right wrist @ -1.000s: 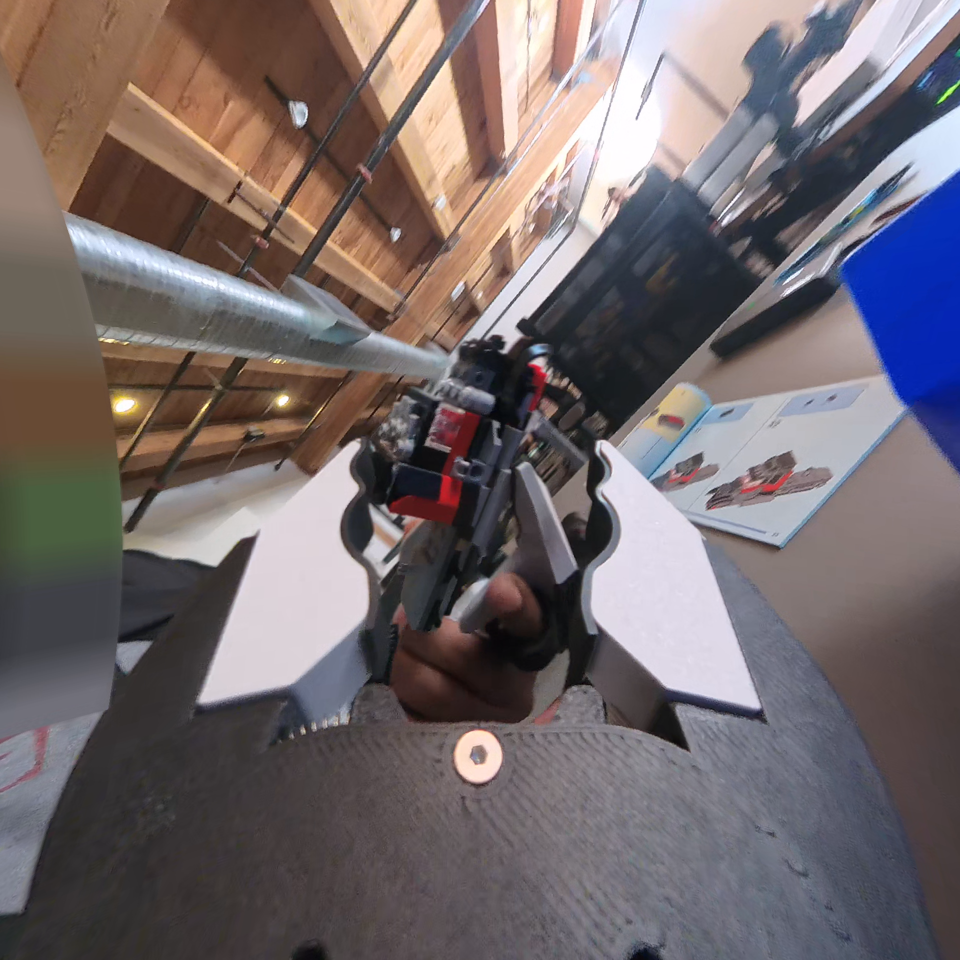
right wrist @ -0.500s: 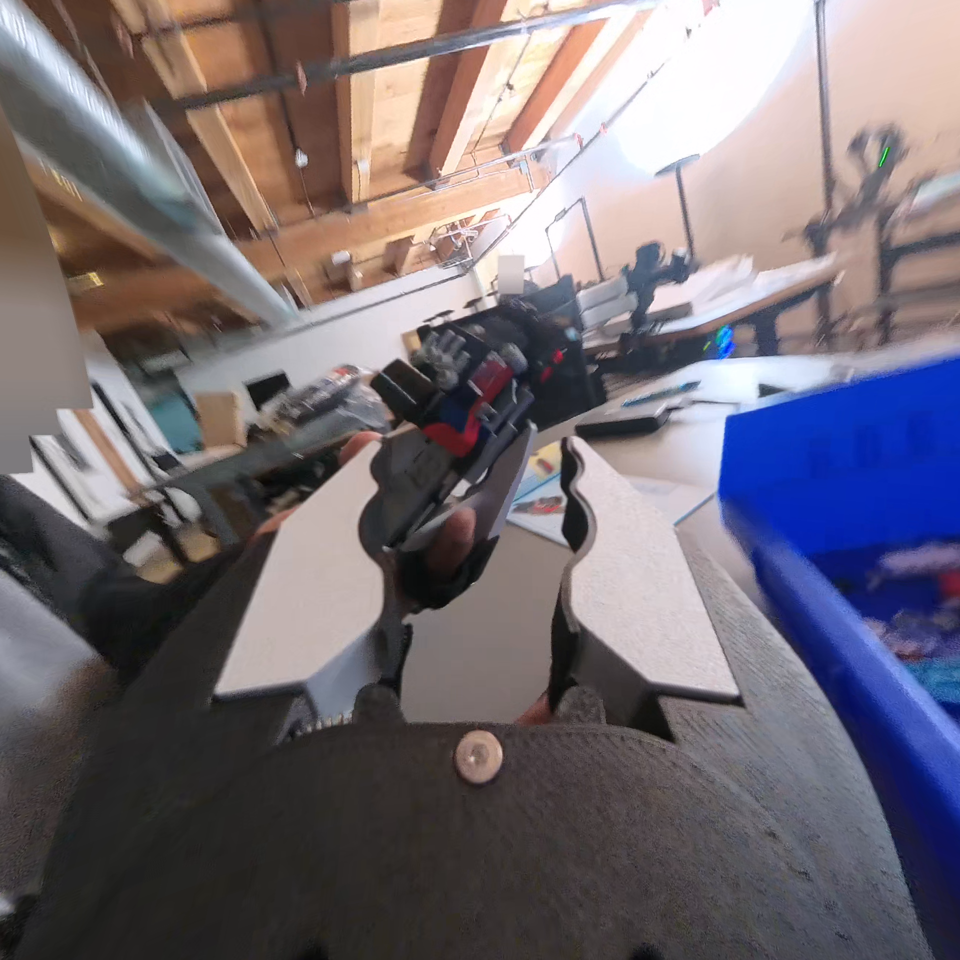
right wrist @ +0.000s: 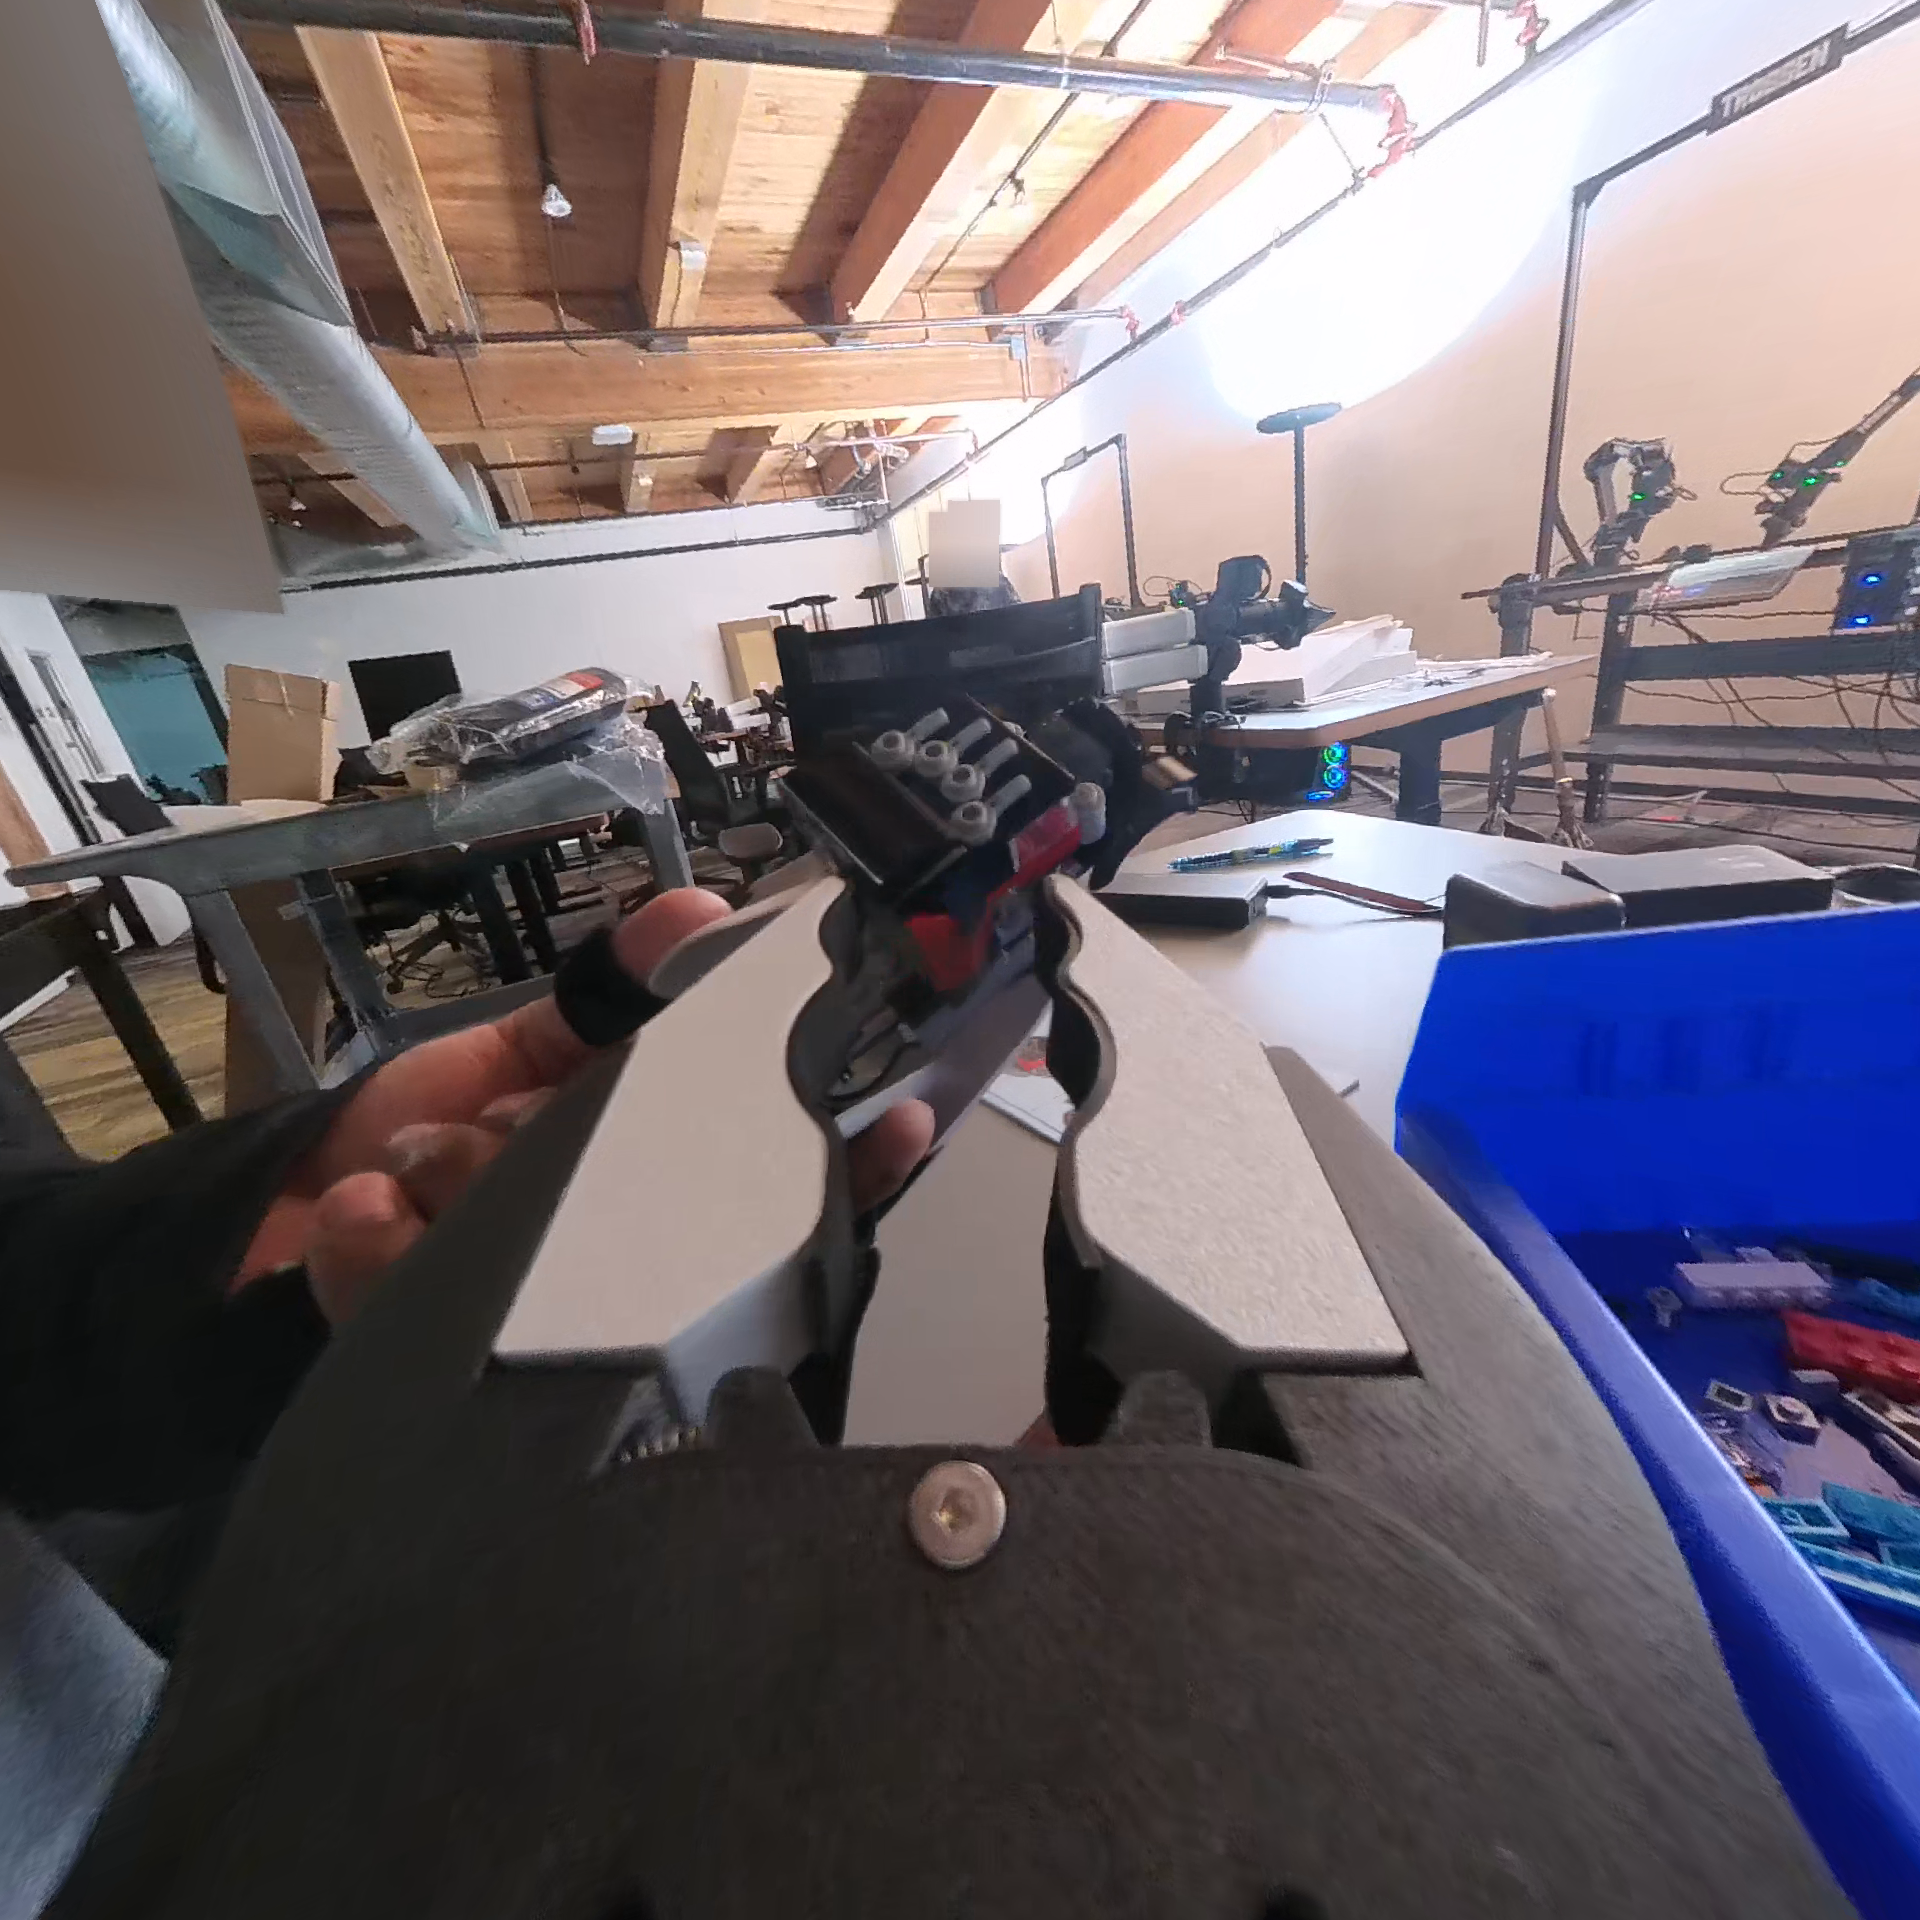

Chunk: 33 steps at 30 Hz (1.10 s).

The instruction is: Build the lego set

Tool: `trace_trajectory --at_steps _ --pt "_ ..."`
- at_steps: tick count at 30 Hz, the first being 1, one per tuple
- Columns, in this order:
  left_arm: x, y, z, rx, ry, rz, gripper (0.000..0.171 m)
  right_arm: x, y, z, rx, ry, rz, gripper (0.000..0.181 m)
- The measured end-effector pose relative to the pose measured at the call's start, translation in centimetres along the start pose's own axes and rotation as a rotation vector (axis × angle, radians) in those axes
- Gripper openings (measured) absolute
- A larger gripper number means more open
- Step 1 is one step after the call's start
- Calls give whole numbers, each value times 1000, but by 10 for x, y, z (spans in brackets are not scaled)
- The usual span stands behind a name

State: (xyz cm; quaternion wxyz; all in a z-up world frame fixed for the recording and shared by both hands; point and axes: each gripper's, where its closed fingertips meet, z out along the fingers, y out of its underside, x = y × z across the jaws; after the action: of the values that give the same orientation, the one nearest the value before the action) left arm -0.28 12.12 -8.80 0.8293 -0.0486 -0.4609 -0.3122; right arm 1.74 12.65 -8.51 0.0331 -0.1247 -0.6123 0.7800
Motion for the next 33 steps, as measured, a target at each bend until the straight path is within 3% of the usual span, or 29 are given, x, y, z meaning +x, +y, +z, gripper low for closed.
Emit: trace_trajectory --at_steps 6,21,29,33 --pt "1 -4 -1 -75 -47 109 40 9 -5 4 18 31 20 20" --pt "9 -4 -7 -267 -173 234 50 6 -12 10 -32 20 -129 19" --pt "14 2 -9 -359 -198 216 76 4 -16 12 -68 42 -294 18" --pt "12 7 -8 -357 -174 197 77 8 -12 14 -90 71 -320 18"
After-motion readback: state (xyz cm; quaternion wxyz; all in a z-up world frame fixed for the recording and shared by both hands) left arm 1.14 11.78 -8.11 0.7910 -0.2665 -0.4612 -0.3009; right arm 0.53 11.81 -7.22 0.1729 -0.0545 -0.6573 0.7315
